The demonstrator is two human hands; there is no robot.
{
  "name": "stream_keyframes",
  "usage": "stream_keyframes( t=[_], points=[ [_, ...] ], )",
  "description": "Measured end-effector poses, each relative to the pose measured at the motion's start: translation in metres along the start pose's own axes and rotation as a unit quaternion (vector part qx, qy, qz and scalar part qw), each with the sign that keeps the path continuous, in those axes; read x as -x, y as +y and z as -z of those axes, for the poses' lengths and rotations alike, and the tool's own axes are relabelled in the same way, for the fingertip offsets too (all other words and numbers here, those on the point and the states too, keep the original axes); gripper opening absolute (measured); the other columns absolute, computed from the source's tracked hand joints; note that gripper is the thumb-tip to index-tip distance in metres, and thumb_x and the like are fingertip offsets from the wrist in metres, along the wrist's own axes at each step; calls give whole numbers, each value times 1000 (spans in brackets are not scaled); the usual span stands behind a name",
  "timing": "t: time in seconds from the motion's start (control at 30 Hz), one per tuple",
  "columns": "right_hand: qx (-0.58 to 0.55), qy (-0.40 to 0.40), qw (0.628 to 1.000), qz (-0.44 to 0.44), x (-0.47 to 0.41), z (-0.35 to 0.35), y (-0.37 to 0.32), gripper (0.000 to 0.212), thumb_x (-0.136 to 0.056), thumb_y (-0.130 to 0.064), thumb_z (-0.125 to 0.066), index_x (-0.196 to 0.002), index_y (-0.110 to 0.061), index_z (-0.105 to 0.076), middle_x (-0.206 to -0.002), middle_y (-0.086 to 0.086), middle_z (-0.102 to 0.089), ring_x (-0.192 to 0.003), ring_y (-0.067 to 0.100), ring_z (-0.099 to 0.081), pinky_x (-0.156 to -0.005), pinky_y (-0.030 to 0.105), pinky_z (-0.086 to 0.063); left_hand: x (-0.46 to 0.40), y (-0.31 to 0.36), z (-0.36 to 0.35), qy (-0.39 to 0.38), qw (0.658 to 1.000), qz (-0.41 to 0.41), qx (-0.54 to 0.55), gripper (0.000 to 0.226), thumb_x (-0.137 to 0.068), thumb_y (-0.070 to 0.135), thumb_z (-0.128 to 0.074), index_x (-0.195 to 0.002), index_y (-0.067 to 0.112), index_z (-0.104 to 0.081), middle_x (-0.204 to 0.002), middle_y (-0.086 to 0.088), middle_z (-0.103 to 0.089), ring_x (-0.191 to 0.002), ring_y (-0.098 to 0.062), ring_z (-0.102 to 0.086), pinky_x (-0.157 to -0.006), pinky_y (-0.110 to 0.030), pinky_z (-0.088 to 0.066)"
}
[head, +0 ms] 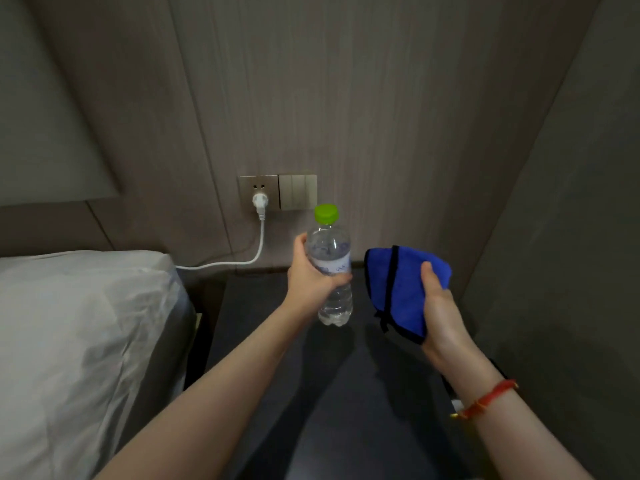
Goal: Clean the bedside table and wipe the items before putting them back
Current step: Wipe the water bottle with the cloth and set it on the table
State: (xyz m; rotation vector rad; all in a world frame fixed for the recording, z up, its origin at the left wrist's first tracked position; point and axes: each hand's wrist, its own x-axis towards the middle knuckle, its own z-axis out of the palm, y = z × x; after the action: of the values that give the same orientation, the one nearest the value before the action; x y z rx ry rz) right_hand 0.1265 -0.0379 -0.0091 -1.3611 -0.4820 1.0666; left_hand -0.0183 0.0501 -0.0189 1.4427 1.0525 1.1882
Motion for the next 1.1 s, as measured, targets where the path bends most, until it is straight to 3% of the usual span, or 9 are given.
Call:
stream_keyframes(
  t=[0.27,0.53,0.63,0.73,0.9,1.1],
  points=[
    [-6,12,1000,-15,-61,7,4,58,-93,-49,-40,-137,-11,-38,-126,15,-57,-111,30,-58,-101,46,-44,-70,-48,-38,39,997,11,-72,74,-54,0,-83,-115,14,-43,-106,-3,-58,-101,-23,-60,-88,-36,-51],
    [-5,14,999,-35,-87,23,22,54,-93,-49,-39,-133,-13,-45,-122,14,-60,-108,30,-59,-100,46,-44,-105,-74,-55,29,998,29,-49,81,-58,-6,-81,-125,10,-39,-123,-12,-55,-114,-27,-56,-97,-48,-48],
    [-3,21,999,-47,-90,29,26,56,-92,-50,-40,-133,-12,-44,-121,15,-61,-108,32,-59,-100,47,-44,-111,-81,-61,22,998,38,-53,81,-59,-4,-81,-127,9,-39,-124,-11,-55,-116,-25,-55,-98,-43,-47],
    [-3,22,998,-53,-93,33,29,57,-92,-51,-40,-135,-14,-42,-125,14,-58,-112,32,-56,-103,49,-40,-114,-88,-65,20,997,41,-62,79,-59,-2,-82,-125,12,-40,-123,-7,-56,-114,-21,-55,-93,-29,-47],
    [-6,21,998,-59,-93,37,31,55,-92,-50,-40,-134,-14,-43,-124,15,-59,-111,32,-57,-102,48,-42,-118,-95,-72,15,997,33,-75,82,-56,0,-84,-124,16,-40,-122,-5,-55,-113,-20,-54,-91,-28,-46],
    [-6,23,998,-65,-89,38,29,57,-92,-50,-40,-136,-14,-41,-127,16,-57,-114,33,-55,-104,49,-40,-112,-96,-74,6,996,59,-70,96,-57,-4,-82,-134,17,-30,-132,-9,-48,-121,-25,-48,-100,-40,-45]
  ],
)
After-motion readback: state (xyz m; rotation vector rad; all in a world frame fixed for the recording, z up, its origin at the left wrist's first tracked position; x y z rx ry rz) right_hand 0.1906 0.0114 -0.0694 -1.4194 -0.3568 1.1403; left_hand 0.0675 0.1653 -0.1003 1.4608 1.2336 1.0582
